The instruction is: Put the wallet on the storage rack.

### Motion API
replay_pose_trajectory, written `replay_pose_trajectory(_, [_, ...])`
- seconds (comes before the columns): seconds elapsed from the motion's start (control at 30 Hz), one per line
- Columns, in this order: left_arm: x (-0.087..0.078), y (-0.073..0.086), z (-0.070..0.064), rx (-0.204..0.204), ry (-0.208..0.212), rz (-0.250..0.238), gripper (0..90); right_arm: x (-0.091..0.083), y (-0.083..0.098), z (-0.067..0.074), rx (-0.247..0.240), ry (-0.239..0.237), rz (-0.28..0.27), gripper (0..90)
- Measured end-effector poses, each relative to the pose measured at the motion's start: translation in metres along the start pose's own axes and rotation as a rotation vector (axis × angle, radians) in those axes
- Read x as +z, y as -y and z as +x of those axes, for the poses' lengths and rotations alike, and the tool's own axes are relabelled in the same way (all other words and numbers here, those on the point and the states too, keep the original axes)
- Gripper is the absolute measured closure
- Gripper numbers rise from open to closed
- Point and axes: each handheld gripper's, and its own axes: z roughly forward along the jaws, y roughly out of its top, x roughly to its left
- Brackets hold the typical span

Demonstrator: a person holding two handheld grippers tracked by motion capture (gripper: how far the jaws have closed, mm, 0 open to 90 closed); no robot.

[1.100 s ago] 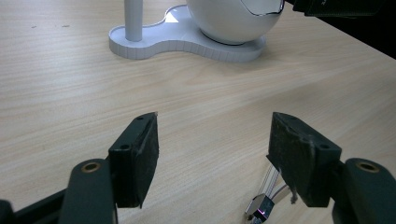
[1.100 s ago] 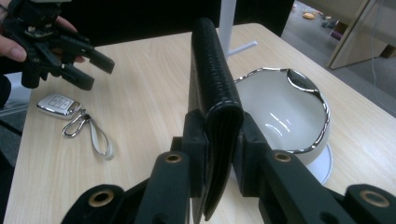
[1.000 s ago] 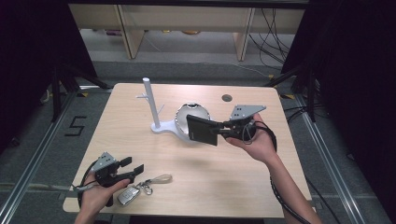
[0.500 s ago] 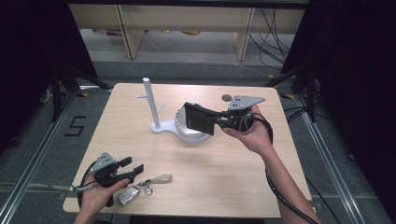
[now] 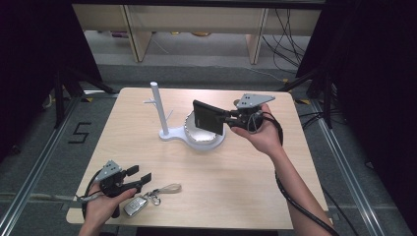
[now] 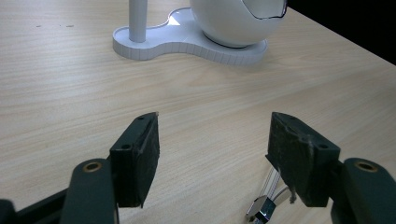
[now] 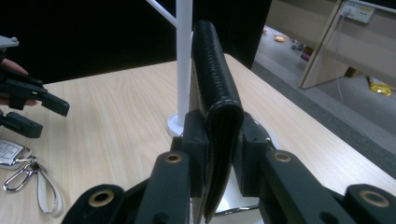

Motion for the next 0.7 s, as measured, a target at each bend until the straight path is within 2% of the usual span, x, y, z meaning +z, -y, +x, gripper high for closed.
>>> replay_pose_trajectory(0.07, [0.0,0.0,0.0,0.0,0.0,0.001,33.8,0.005,0.0,-0.004,-0.025,-0.002,-0.009,78.2])
replay_pose_trajectory(0.13, [0.0,0.0,0.0,-0.001,-0.001,0.001,33.8,0.006,0.001,-0.004,0.008,0.004,0.001,78.2])
replay_pose_trajectory(0.23, [0.0,0.0,0.0,-0.001,-0.006,0.004,33.8,0.01,0.001,-0.005,-0.003,0.014,-0.014,78.2])
replay_pose_trajectory(0.27, [-0.001,0.0,0.0,0.0,-0.014,0.013,33.8,0.012,0.002,-0.005,0.009,0.02,-0.01,78.2])
replay_pose_trajectory(0.33, [-0.001,0.0,0.0,-0.002,-0.015,0.013,33.8,0.014,0.001,-0.006,0.015,0.004,0.0,78.2])
replay_pose_trajectory(0.37, [-0.001,0.0,0.0,-0.002,-0.016,0.012,33.8,0.015,0.001,-0.007,0.011,0.015,-0.009,78.2])
replay_pose_trajectory(0.43, [-0.001,-0.001,0.0,-0.002,-0.015,0.012,33.8,0.016,0.001,-0.007,0.015,0.006,-0.003,78.2])
replay_pose_trajectory(0.47, [-0.001,-0.001,0.0,-0.001,-0.015,0.013,33.8,0.017,0.001,-0.009,-0.007,0.024,-0.014,78.2])
replay_pose_trajectory(0.5, [0.0,0.0,0.0,-0.002,-0.006,0.002,33.8,0.019,0.002,-0.008,0.016,0.013,-0.001,78.2])
replay_pose_trajectory(0.53, [-0.001,-0.001,0.0,0.0,-0.015,0.015,33.8,0.02,0.002,-0.008,0.021,0.006,0.009,78.2])
replay_pose_trajectory(0.7, [0.0,0.0,0.0,-0.002,-0.006,0.004,33.8,0.028,0.005,-0.011,0.019,0.009,0.016,78.1])
